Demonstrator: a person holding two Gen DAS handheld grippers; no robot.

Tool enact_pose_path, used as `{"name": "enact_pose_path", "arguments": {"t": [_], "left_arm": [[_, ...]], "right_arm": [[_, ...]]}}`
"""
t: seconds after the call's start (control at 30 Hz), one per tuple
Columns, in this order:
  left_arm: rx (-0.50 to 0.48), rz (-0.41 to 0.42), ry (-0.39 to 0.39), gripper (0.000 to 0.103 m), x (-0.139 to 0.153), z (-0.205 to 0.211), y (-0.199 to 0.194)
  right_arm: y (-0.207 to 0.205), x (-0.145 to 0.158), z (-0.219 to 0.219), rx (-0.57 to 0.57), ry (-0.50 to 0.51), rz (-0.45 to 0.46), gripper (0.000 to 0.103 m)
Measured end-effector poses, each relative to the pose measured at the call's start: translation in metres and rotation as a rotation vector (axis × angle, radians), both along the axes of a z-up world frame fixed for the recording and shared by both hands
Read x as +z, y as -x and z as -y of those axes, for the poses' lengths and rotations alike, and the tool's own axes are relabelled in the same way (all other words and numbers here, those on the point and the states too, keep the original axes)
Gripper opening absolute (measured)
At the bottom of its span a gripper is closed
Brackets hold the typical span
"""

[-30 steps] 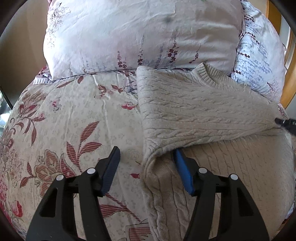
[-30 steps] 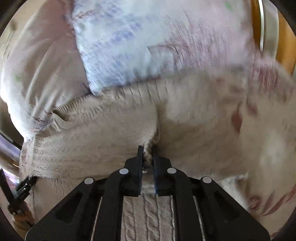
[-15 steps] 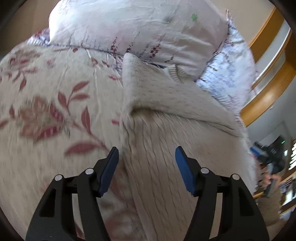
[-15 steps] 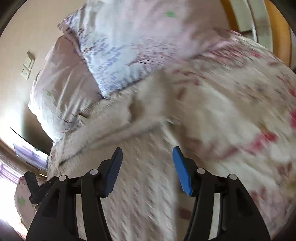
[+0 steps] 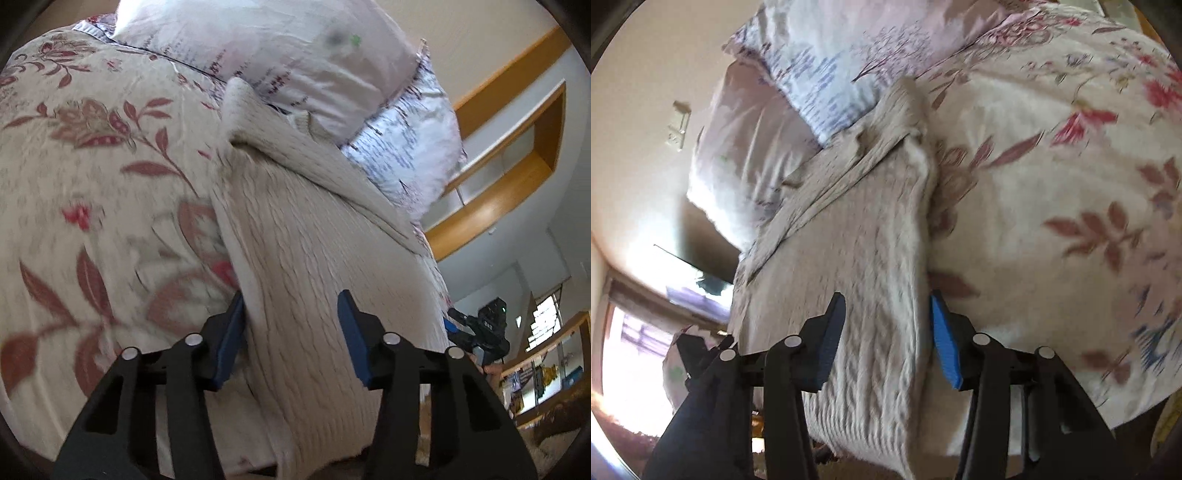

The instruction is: Fold small clothes

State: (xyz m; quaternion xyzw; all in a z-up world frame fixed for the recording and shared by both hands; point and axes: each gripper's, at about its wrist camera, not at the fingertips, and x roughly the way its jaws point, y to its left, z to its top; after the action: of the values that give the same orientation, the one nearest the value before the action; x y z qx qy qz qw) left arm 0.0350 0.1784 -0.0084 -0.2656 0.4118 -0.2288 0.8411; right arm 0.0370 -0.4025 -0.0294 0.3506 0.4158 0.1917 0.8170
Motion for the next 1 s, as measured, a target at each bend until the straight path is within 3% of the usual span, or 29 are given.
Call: {"name": "enact_pose_path", "arguments": {"t": [0.13, 0.27, 0.37, 0.57, 0.7, 0.8, 1.0], "left_arm": [[-0.057, 0.000, 0.045, 0.039, -0.004, 0.009, 0.019], [-0.102, 0.000, 0.072, 0.037, -0.005, 0.018, 0.038], [-0.128, -0.035, 0.089, 0.036, -0.010, 0.022, 0.045], [-0.126, -0.070, 0.120, 0.022, -0.015, 0.018, 0.052], [-0.160, -0.086, 0.071, 0.010, -0.012, 0.026, 0.051], [-0.168, -0.078, 0.043, 0.007, -0.007, 0.031, 0.051], [-0.117, 0.024, -0.033, 0.006, 0.024, 0.026, 0.042]], "right_arm": [[0.013, -0.008, -0.007, 0.082, -0.117, -0.003, 0.034], [0.031, -0.009, -0.017, 0.151, -0.162, 0.014, 0.031], [0.041, -0.009, -0.026, 0.187, -0.122, 0.014, 0.028], [0.055, -0.007, -0.033, 0.224, -0.085, 0.024, 0.017], [0.064, 0.005, -0.042, 0.273, -0.016, 0.068, 0.012], [0.066, 0.012, -0.047, 0.268, 0.056, 0.104, 0.009], [0.071, 0.056, -0.041, 0.120, 0.176, 0.351, 0.008]]}}
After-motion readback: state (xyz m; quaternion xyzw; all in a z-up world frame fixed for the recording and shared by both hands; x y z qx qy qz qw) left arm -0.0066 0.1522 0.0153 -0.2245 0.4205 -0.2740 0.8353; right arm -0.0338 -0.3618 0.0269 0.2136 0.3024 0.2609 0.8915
